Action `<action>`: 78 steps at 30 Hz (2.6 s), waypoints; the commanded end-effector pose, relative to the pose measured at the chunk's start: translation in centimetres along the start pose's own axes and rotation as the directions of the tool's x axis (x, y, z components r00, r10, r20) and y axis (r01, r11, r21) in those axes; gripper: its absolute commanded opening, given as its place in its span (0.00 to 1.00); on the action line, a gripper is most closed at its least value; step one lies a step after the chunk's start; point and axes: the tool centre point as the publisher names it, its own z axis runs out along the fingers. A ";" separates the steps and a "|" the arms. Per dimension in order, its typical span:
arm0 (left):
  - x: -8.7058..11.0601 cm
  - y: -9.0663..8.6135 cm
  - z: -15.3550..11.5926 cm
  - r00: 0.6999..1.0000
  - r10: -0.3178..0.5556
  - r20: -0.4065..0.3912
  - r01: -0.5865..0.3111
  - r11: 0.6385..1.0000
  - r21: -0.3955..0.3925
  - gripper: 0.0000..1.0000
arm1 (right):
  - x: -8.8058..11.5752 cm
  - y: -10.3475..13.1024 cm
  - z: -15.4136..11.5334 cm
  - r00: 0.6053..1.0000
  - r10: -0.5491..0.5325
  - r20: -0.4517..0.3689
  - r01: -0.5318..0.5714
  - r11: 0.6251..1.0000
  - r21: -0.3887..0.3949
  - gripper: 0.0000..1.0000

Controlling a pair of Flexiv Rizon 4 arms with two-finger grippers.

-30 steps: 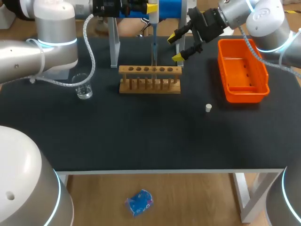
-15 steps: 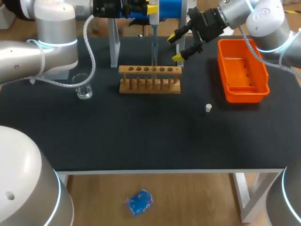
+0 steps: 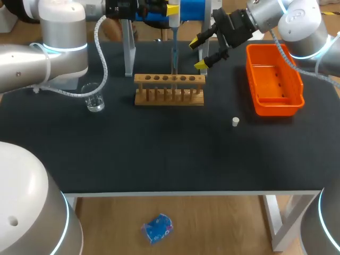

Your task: Invert the test tube, pick up the pipette, mount the tip to pipette, aspirate from beaker and dispense into the tube, eject the tip, return the pipette, and cap with the stopper.

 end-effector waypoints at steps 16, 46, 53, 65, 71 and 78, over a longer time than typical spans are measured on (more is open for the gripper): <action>0.0 -0.1 0.0 1.000 -0.001 0.000 0.001 1.000 -0.002 0.00 | -0.9 3.1 -7.8 1.000 0.017 0.011 -0.016 0.999 -0.043 1.00; 0.0 -0.1 0.0 1.000 -0.001 0.000 0.001 1.000 -0.002 0.00 | -6.0 18.8 -17.0 1.000 0.003 -0.021 -0.005 0.995 -0.099 1.00; 0.0 -0.1 0.0 1.000 -0.001 0.000 0.001 1.000 -0.002 0.00 | -6.2 19.4 -17.1 1.000 -0.001 -0.007 0.000 0.997 -0.083 1.00; 0.0 -0.1 0.0 1.000 -0.001 0.000 0.001 1.000 -0.002 0.00 | -6.1 19.2 -16.6 1.000 0.011 -0.011 -0.012 0.995 -0.098 1.00; 0.0 -0.1 0.0 1.000 -0.001 0.000 0.001 1.000 -0.002 0.00 | -6.7 20.5 -15.6 1.000 0.011 -0.009 -0.012 0.994 -0.112 0.00; 0.0 -0.1 0.0 1.000 -0.001 0.000 0.001 1.000 -0.002 0.00 | -7.1 22.5 -13.8 0.999 -0.005 -0.036 0.001 0.995 -0.101 0.00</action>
